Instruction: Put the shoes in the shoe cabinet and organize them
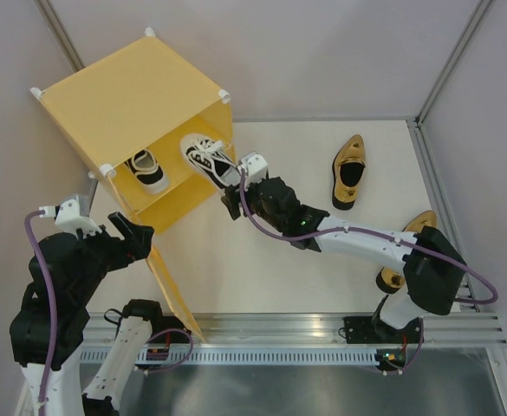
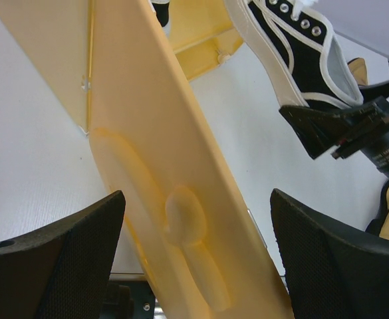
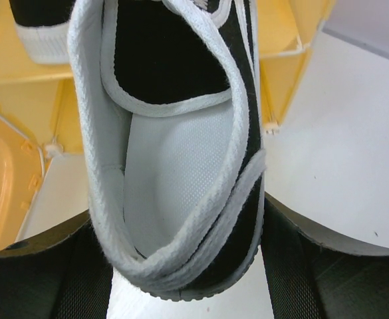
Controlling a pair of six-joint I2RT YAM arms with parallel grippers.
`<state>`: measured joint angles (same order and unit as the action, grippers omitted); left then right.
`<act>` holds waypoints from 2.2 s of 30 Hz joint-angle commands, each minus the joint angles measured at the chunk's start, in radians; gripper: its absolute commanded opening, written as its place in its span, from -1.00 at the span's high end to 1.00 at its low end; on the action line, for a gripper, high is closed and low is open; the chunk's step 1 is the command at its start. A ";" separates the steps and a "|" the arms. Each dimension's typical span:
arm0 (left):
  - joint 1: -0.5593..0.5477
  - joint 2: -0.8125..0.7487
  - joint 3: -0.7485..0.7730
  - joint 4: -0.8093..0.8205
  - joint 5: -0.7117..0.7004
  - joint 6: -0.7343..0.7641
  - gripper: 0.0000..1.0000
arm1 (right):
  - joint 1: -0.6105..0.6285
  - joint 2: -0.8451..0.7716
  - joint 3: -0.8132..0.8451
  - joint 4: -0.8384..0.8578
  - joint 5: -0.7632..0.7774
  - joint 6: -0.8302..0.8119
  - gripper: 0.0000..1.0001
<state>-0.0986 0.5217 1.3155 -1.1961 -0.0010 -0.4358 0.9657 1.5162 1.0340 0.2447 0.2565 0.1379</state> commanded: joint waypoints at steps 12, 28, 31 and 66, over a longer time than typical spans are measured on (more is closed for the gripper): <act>0.000 0.018 0.008 -0.016 -0.014 0.016 -0.84 | 0.002 0.409 0.523 0.055 0.007 -0.064 0.99; 0.000 0.004 -0.009 -0.022 -0.013 0.017 -0.83 | 0.002 0.708 0.839 0.059 0.075 -0.017 0.94; -0.001 0.004 -0.007 -0.026 -0.011 0.017 -0.83 | 0.002 0.726 0.870 0.054 0.067 -0.008 0.63; 0.000 -0.006 0.011 -0.031 -0.004 0.008 -0.83 | 0.010 0.478 0.572 0.079 -0.040 -0.029 -0.81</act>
<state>-0.0986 0.5224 1.3151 -1.1965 0.0006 -0.4362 0.9714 2.0205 1.6268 0.2928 0.2329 0.1204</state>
